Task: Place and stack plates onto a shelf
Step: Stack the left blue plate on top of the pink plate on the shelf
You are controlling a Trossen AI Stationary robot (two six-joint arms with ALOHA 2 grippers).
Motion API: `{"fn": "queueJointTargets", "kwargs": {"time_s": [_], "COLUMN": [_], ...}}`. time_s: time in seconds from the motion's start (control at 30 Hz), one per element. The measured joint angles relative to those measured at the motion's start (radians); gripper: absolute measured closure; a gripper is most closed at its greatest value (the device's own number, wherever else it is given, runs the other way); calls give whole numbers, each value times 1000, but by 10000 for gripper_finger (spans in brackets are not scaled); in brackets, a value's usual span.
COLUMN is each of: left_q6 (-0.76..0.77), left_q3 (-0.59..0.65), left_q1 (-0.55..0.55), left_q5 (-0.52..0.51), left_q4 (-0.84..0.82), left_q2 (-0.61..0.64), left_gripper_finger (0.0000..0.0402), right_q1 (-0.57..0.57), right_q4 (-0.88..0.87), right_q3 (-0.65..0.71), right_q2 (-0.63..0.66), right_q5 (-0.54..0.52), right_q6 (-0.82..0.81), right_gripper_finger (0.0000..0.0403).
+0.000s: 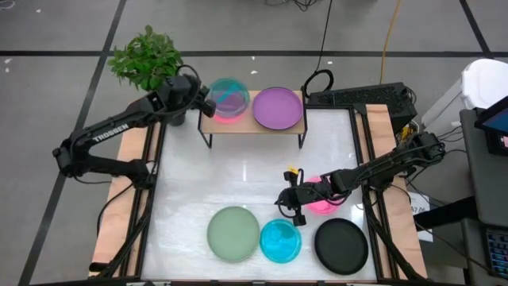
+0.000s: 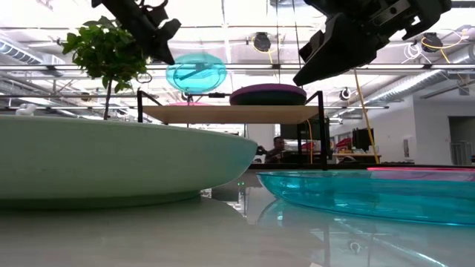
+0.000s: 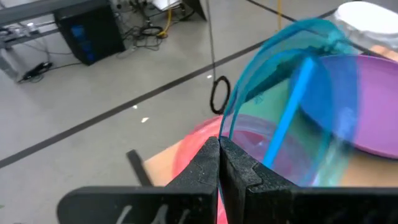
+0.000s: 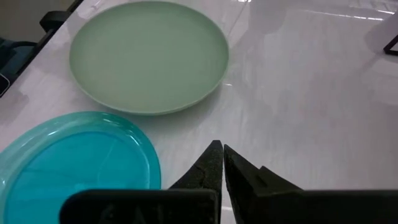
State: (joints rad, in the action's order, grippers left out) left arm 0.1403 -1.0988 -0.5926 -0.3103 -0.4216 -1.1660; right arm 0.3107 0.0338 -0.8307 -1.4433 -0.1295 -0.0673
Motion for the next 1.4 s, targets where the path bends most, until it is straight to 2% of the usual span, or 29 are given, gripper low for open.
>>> {"fn": "queueJointTargets", "kwargs": {"time_s": [0.23,0.63,1.2,1.4], "left_q6": [-11,-23,-2,11], "left_q3": [0,0,0,0], "left_q1": [-36,-43,-44,-44], "left_q5": [1,-1,-5,-5], "left_q4": [-10,4,5,4], "left_q2": [-7,-88,-92,-92], "left_gripper_finger": [399,399,398,370], "right_q1": [0,-1,-1,-1], "right_q4": [0,0,0,0], "right_q3": [0,0,0,0], "right_q2": [0,0,0,0], "right_q5": [0,0,0,0], "right_q6": [0,3,1,1], "right_gripper_finger": [403,403,403,403]}}
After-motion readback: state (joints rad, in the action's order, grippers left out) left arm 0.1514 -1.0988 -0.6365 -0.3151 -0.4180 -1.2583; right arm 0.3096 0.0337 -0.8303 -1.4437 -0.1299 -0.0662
